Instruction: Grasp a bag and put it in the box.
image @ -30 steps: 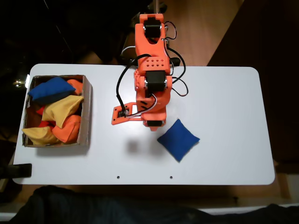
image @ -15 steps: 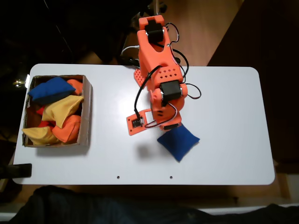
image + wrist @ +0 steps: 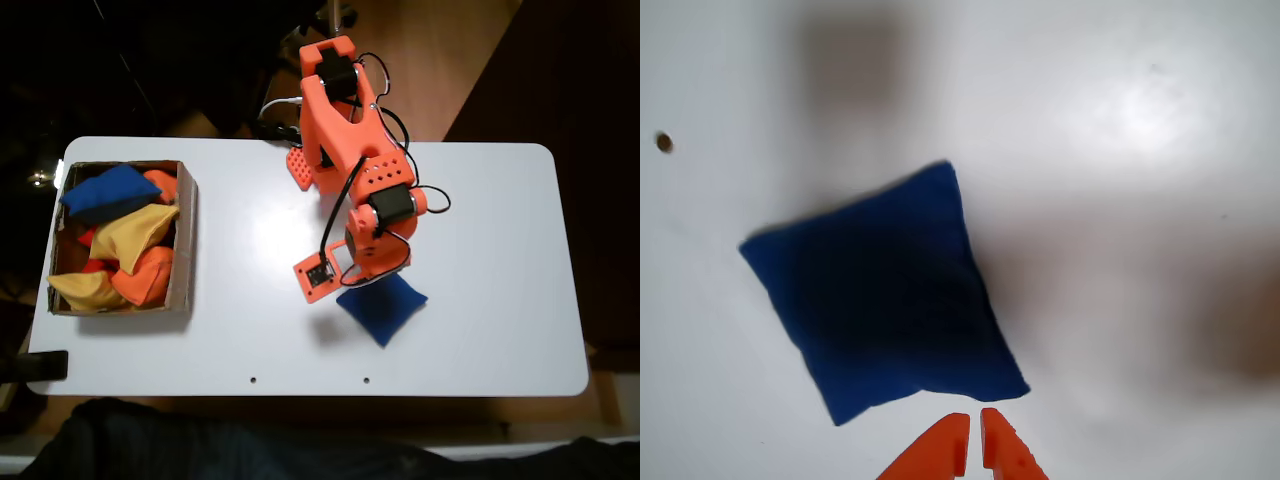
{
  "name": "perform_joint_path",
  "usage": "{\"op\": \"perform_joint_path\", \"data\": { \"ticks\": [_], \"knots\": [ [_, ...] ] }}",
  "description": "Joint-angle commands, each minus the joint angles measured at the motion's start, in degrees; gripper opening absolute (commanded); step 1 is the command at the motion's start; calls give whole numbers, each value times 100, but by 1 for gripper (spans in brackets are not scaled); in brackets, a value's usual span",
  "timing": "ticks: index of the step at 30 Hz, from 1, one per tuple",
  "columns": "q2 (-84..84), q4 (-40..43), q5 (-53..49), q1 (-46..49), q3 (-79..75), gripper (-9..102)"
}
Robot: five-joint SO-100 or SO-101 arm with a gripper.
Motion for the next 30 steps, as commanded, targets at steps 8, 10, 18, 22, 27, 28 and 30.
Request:
{"op": "perform_joint_path", "data": {
  "ticks": [8, 10, 18, 22, 27, 28, 30],
  "knots": [
    [-334, -62, 35, -378, -475, 0],
    [-413, -79, 0, -422, -527, 0],
    [-879, -97, -527, -694, -791, 0],
    [-1160, -79, -1046, -729, -993, 0],
    [-1371, -369, -1063, -615, -1055, 0],
    [-1397, -404, -1072, -598, -1072, 1],
    [-1424, -483, -1125, -563, -1072, 1]
  ]
}}
